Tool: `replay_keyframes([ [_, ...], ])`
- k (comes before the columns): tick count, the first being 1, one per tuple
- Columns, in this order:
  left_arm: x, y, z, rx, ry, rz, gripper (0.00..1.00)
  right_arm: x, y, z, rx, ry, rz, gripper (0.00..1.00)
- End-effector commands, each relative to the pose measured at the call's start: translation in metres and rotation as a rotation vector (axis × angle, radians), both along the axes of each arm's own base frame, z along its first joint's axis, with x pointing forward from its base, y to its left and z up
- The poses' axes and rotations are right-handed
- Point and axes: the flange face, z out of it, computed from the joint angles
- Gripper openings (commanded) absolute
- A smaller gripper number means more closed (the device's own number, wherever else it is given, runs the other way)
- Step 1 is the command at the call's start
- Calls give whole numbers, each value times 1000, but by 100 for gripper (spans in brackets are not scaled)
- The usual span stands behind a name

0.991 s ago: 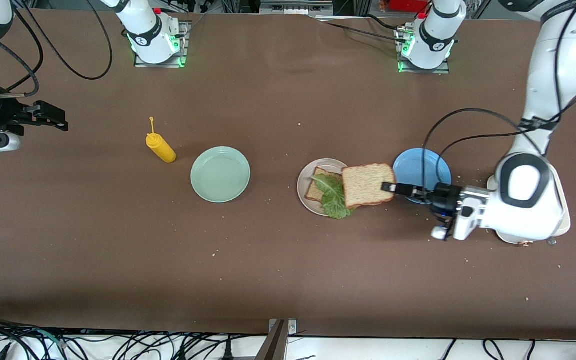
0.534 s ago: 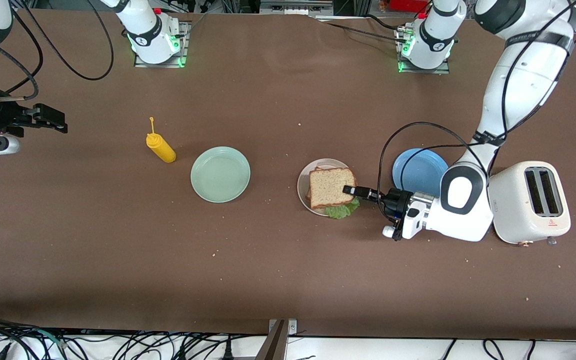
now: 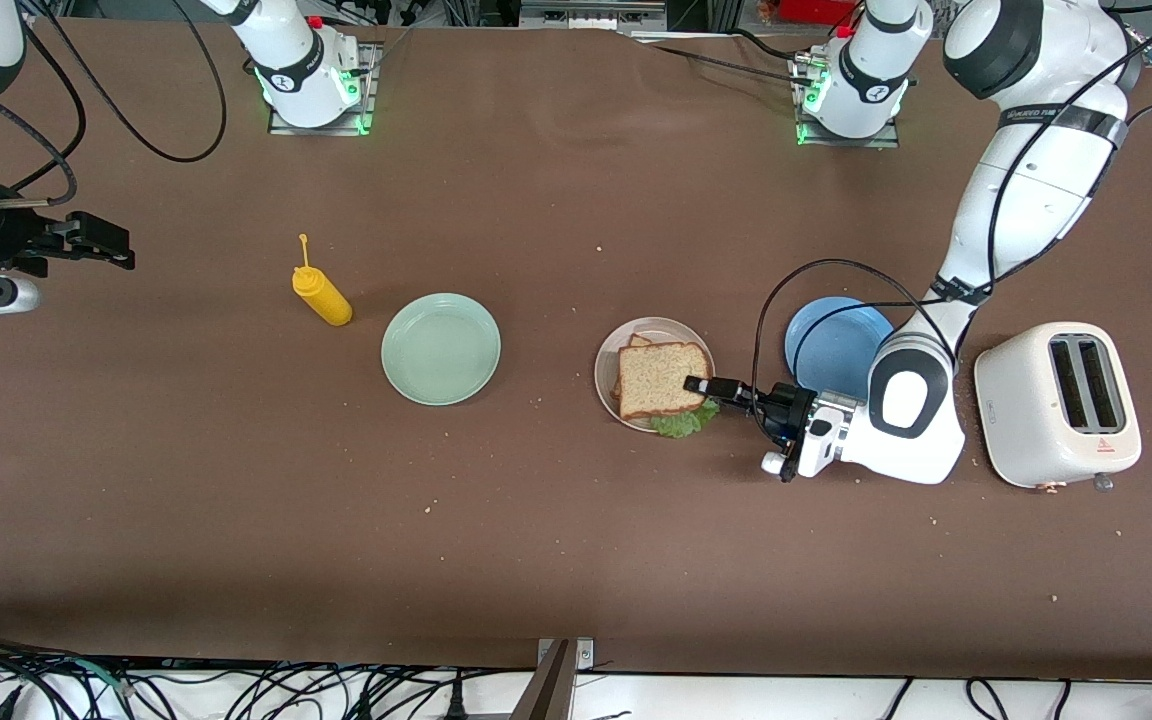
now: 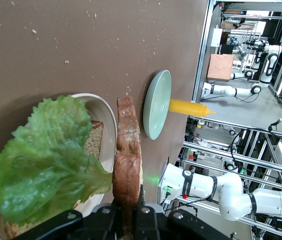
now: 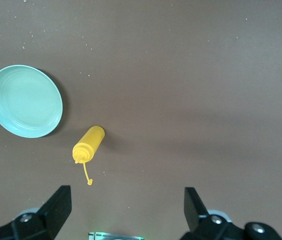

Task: Make sandwich in beige plate with both arms
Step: 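Lower the bread onto the lettuce and open the left gripper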

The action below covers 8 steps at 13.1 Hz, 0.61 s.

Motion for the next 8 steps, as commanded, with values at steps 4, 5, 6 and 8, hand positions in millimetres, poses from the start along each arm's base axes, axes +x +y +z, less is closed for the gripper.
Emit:
replay_keyframes([
  [4, -1, 4, 5, 20, -51, -36, 100, 6, -15, 1, 12, -14, -33, 100],
  [5, 0, 9, 11, 49, -67, -50, 100, 7, -17, 0, 11, -23, -36, 100],
  [6, 1, 12, 19, 75, -85, -70, 100, 8, -18, 0, 11, -23, -41, 100],
  [8, 4, 14, 38, 139, -114, -103, 100, 6, -17, 0, 22, -16, -43, 100],
])
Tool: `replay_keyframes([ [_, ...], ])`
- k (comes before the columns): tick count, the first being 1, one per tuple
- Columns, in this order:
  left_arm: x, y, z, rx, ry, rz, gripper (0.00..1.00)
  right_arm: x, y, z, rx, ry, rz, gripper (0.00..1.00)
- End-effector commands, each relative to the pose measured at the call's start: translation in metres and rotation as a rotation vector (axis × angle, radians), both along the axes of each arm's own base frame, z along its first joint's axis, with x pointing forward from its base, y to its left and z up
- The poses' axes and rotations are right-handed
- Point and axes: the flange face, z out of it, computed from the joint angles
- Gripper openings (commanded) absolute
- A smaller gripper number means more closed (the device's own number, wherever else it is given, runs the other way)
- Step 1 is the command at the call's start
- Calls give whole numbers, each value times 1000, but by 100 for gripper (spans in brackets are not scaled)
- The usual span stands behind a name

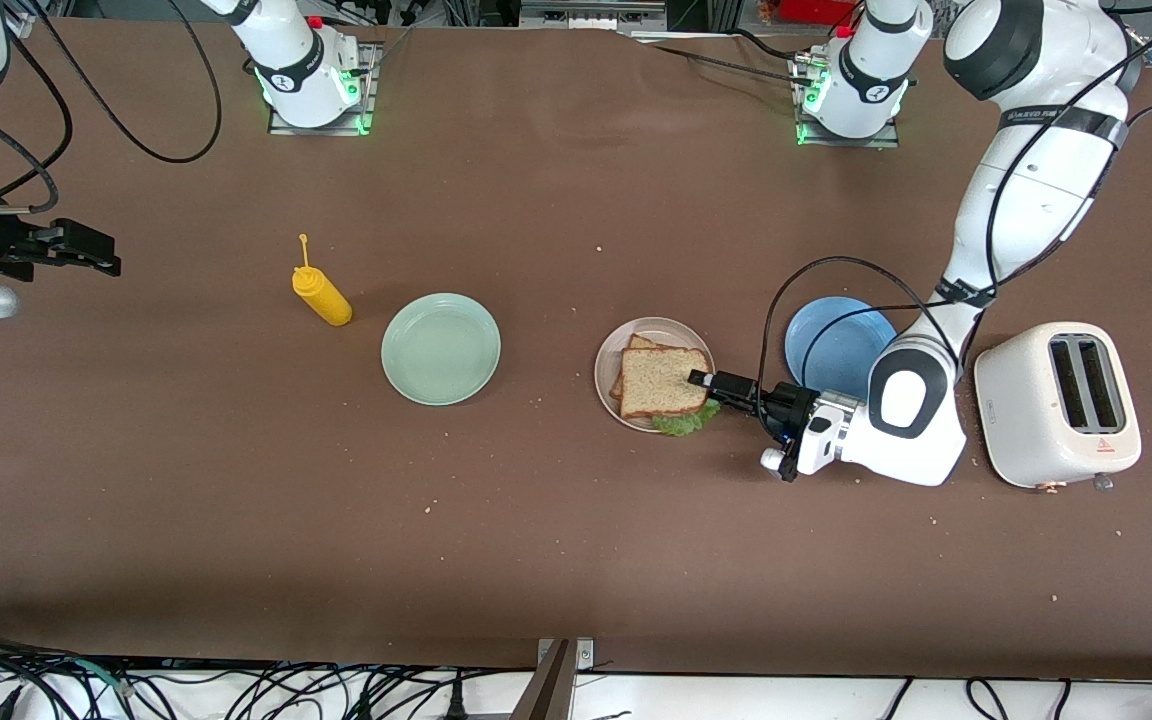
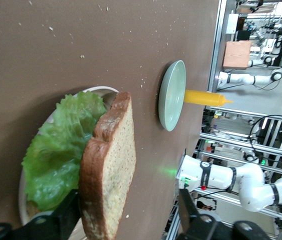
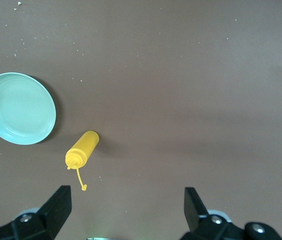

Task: Make sandwich in beige plate with both arms
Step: 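Lower the bread onto the lettuce and open the left gripper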

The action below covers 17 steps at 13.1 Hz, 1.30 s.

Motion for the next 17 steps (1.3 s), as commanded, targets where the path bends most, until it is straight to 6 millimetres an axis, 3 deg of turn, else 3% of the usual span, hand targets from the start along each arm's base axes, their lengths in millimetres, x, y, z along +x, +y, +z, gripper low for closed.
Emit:
replay_keyframes([
  [1, 2, 7, 38, 110, -43, -45, 100, 2, 1, 2, 25, 0, -11, 100],
  [7, -4, 15, 138, 395, -88, -135, 100, 4, 1, 4, 19, -38, -85, 99],
  [12, -18, 43, 246, 769, -212, -163, 100, -4, 2, -12, 26, -67, -84, 99],
  [15, -34, 52, 327, 974, -294, -45, 100, -3, 2, -12, 24, -68, -82, 99],
  [17, -41, 59, 359, 1070, -365, -19, 100, -1, 4, -11, 24, -73, -79, 100],
])
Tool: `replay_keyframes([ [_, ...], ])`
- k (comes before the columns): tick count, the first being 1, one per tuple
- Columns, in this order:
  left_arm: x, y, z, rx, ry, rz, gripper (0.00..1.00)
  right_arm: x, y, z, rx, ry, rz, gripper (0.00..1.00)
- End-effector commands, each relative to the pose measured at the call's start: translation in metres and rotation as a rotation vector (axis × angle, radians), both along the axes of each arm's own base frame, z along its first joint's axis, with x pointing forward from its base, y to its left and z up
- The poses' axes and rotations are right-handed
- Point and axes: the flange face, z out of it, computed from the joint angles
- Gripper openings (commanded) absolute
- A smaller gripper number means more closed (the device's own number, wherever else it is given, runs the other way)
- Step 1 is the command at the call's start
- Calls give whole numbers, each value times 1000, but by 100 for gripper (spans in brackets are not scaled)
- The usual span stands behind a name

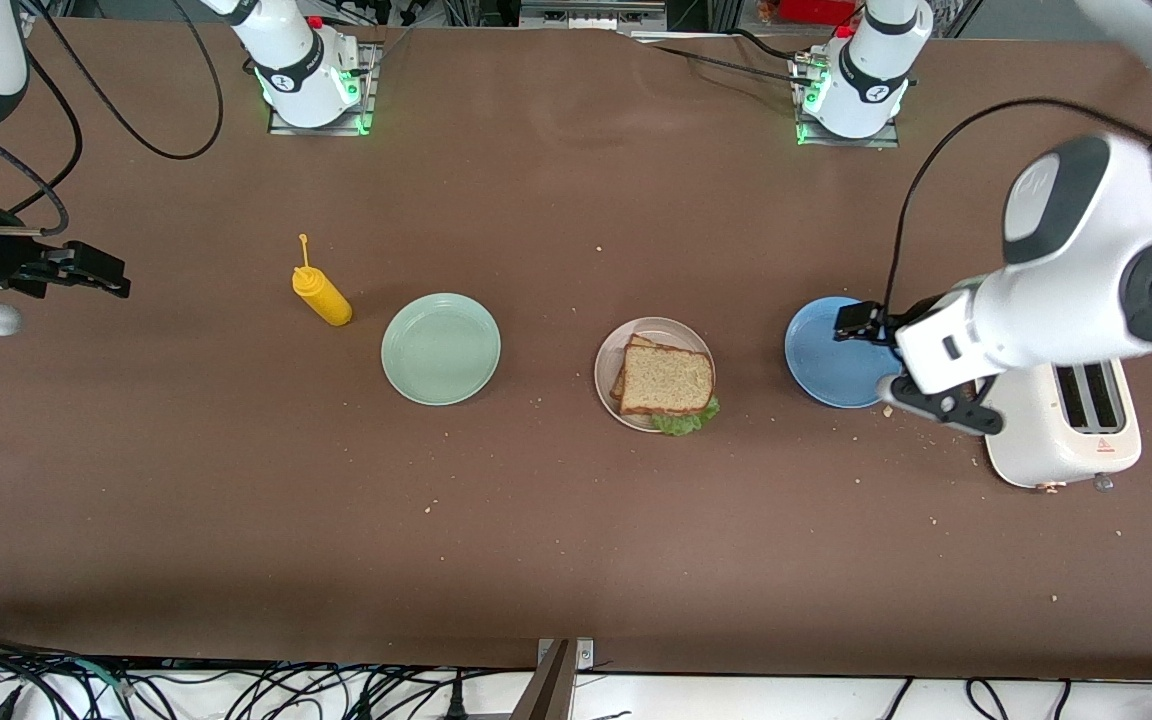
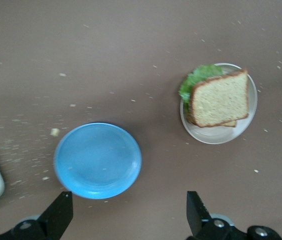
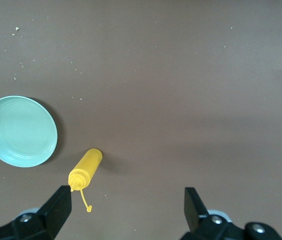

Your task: Make sandwich in beige plate with both arms

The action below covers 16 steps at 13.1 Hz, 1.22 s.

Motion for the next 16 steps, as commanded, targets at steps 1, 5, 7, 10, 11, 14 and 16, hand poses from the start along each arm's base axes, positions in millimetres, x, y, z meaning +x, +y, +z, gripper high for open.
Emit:
replay_keyframes([
  [1, -16, 5, 40, 102, -71, 35, 100, -6, 5, 4, 21, -17, -8, 100],
  [5, -35, 28, 81, 81, -122, 115, 100, -5, 8, 9, 20, -26, -1, 100],
  [7, -61, 27, 82, 59, -122, 128, 100, -5, 12, 12, 29, -29, 1, 100],
  [10, -85, 27, 79, 66, -166, 134, 100, -4, 12, 11, 29, -26, 3, 100],
  [11, -85, 28, 80, 67, -164, 135, 100, -5, 13, 13, 28, -31, 7, 100],
  [14, -84, 29, 78, 71, -157, 137, 100, -4, 12, 14, 31, -31, 6, 100],
  [16, -86, 30, 78, 81, -144, 136, 100, -4, 12, 14, 29, -31, 6, 100],
])
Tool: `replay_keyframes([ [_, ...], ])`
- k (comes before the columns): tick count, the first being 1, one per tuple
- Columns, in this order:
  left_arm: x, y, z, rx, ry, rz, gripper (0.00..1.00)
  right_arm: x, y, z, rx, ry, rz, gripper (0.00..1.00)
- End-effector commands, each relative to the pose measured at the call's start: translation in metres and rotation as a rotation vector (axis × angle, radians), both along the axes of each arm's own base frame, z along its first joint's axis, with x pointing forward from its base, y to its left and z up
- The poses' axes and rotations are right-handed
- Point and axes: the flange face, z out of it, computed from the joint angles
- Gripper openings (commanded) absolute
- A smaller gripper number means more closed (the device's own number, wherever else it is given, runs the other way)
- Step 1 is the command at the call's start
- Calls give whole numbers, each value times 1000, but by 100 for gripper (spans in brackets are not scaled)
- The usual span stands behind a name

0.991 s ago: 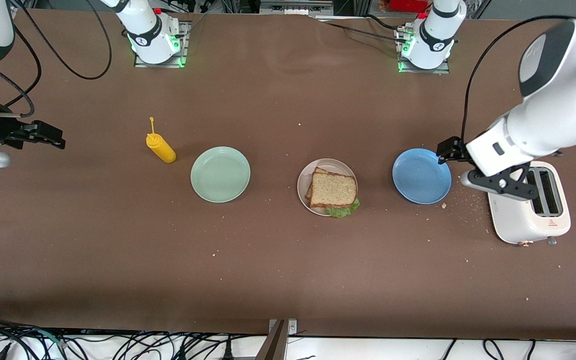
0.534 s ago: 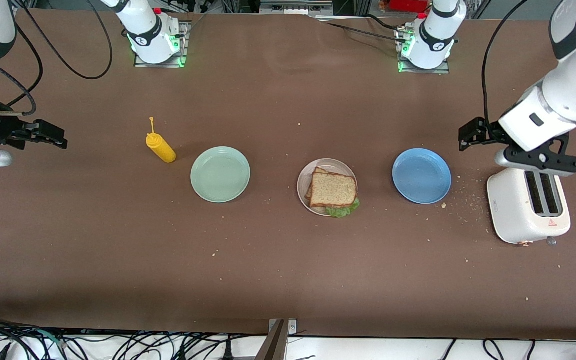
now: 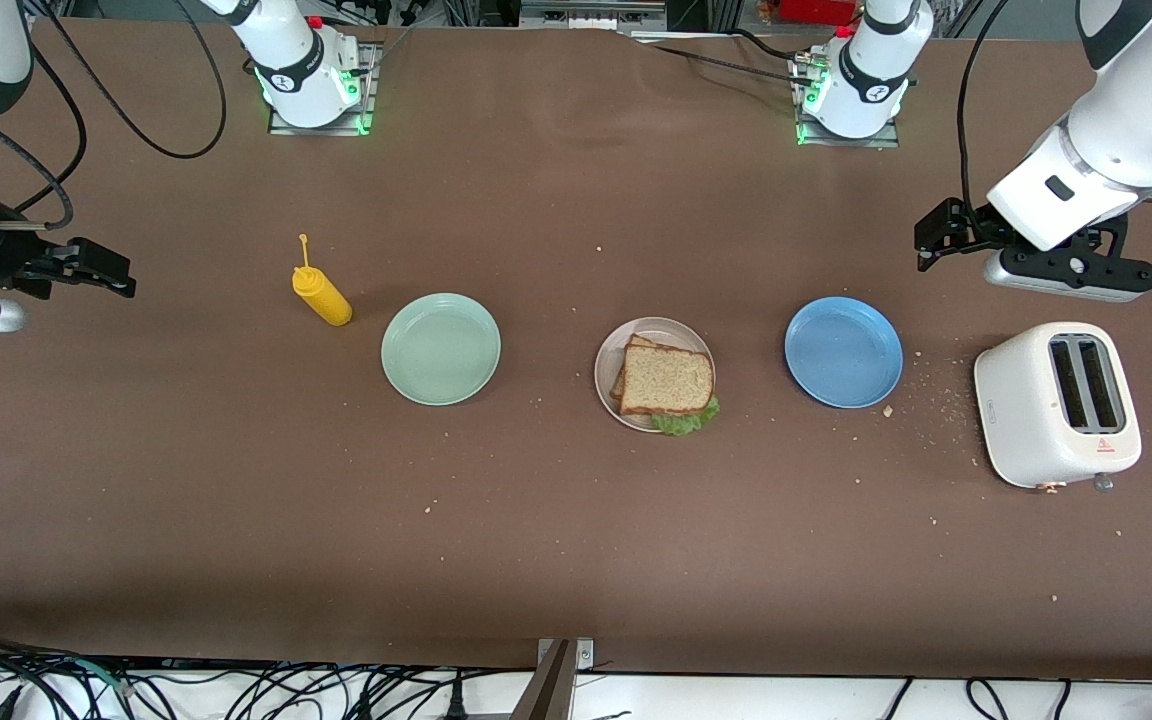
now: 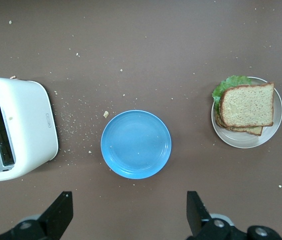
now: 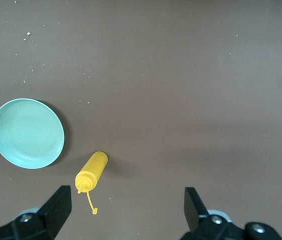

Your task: Make sandwich in beige plate with both arms

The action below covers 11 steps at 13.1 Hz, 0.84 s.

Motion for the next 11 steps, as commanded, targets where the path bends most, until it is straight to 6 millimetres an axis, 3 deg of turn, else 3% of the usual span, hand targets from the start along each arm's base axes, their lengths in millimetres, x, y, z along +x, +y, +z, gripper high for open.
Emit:
replay_keyframes([
  [1, -6, -1, 5, -11, -5, 5, 100, -4, 4, 7, 17, -11, -5, 100],
  [11, 1, 1, 1, -16, 33, 11, 100, -4, 6, 7, 17, -10, -3, 100],
])
